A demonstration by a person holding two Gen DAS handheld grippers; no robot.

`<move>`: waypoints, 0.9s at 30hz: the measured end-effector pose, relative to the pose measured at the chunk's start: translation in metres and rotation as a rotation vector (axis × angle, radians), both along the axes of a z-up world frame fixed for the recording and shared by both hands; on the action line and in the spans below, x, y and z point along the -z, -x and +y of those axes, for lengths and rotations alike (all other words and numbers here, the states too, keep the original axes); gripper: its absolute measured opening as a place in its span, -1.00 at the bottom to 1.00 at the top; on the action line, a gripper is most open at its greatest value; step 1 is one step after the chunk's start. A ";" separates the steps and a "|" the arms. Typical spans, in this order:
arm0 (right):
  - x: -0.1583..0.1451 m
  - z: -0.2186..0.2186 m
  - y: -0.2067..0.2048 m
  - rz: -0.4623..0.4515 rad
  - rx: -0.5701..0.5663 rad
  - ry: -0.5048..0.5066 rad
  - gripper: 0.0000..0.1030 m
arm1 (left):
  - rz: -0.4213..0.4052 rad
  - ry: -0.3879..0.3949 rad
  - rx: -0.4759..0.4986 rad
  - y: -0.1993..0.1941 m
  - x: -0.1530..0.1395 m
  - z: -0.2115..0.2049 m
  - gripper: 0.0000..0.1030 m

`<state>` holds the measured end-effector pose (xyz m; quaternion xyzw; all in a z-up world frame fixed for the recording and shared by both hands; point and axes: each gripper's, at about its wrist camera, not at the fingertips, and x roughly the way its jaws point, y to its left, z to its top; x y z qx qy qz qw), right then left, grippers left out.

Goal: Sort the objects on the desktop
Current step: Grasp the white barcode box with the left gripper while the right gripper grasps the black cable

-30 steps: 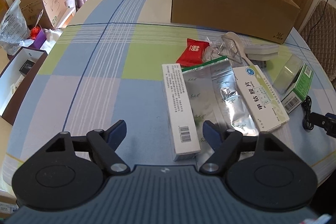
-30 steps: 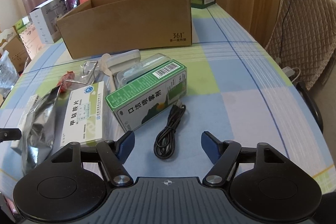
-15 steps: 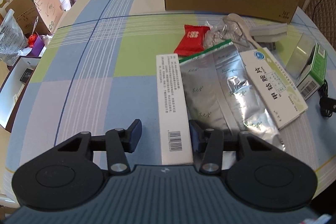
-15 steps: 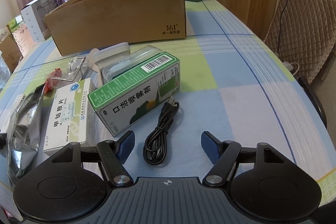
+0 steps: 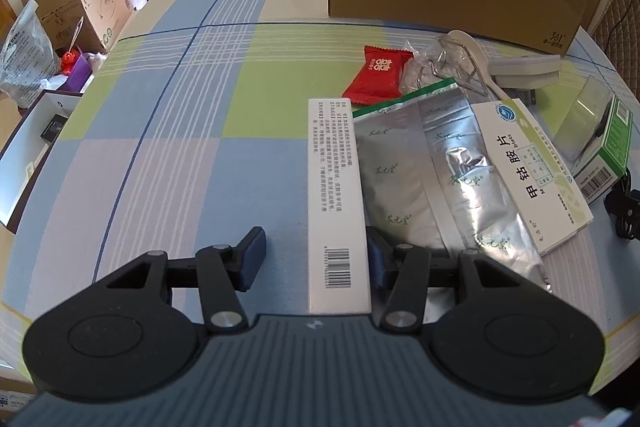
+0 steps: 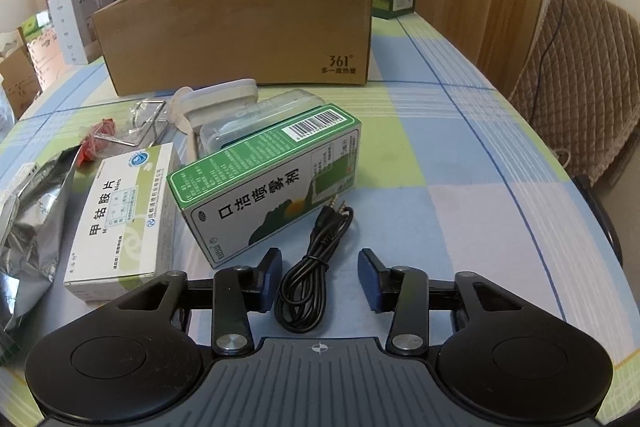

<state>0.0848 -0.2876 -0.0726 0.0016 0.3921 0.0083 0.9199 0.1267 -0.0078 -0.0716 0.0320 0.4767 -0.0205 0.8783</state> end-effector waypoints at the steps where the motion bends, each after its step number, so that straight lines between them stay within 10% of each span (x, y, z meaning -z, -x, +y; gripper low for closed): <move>1: 0.000 0.001 0.000 -0.003 -0.003 0.002 -0.39 | -0.002 -0.005 0.003 0.000 0.000 0.001 -0.08; 9: 0.003 0.002 -0.002 -0.031 -0.012 0.015 -0.61 | -0.001 -0.002 0.016 -0.002 0.001 -0.002 -0.17; 12: 0.002 0.000 -0.001 -0.030 -0.007 0.002 -0.68 | -0.005 0.004 0.037 -0.002 -0.001 -0.005 -0.58; 27: -0.023 -0.010 0.021 -0.048 0.017 -0.041 -0.69 | -0.051 0.006 0.034 0.002 -0.042 0.014 -0.59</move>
